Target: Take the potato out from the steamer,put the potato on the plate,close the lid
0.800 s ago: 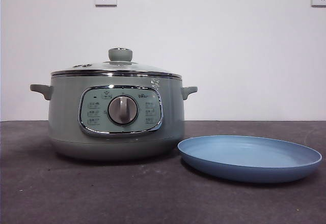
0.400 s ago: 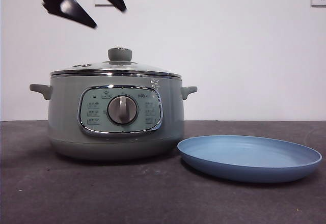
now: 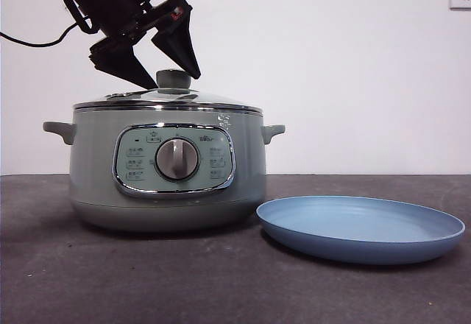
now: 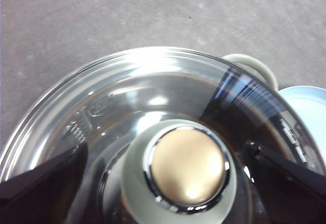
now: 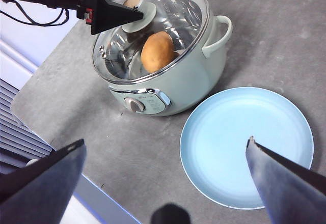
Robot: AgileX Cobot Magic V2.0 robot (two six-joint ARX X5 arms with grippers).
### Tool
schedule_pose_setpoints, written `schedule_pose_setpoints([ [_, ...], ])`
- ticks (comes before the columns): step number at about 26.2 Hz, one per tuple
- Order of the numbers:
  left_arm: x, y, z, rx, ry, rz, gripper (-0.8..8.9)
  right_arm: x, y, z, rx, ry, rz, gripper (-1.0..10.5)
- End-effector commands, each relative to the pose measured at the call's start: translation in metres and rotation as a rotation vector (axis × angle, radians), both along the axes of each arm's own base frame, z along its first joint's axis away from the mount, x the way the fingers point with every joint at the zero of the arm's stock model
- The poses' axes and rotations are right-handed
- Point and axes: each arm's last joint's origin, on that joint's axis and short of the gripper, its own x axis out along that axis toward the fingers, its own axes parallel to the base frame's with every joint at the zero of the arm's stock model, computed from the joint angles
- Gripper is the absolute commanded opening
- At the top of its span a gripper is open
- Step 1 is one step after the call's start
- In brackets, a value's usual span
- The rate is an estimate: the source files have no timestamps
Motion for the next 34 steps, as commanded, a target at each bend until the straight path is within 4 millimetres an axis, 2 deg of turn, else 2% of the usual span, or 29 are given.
schedule_pose_setpoints([
  [1,0.001,-0.006,-0.006,0.021,0.005,-0.026,5.63,0.002,0.0,0.0,-0.003,-0.002,0.0,5.7],
  [5,-0.001,-0.008,-0.007,0.033,0.016,-0.034,5.6,0.004,0.001,0.0,-0.003,-0.007,0.0,5.7],
  [6,-0.001,-0.008,-0.007,0.046,0.011,-0.02,5.1,0.004,0.001,0.0,-0.003,-0.01,0.0,5.7],
  [8,-0.001,-0.008,-0.007,0.046,0.015,-0.022,3.5,0.005,0.001,0.0,-0.003,-0.009,0.0,5.7],
  [14,-0.002,-0.008,-0.007,0.047,0.018,-0.022,0.18,0.005,0.001,0.0,-0.005,-0.009,-0.002,5.7],
  [15,-0.002,-0.008,-0.007,0.047,0.018,-0.022,-0.12,0.005,0.001,0.0,-0.005,-0.009,-0.002,5.7],
  [21,-0.003,-0.008,-0.004,0.041,0.011,-0.02,-0.12,0.005,0.001,0.0,-0.005,-0.008,-0.002,5.7],
  [24,-0.007,-0.005,0.006,0.018,-0.008,-0.004,-0.12,0.007,0.001,-0.001,-0.002,0.003,-0.005,5.7],
  [30,-0.029,0.009,0.044,-0.029,-0.113,0.021,-0.12,0.016,0.002,-0.004,-0.001,0.028,-0.006,5.7],
  [34,-0.06,0.031,0.08,-0.059,-0.177,0.081,-0.12,0.03,0.007,-0.005,0.039,0.032,-0.007,5.7],
])
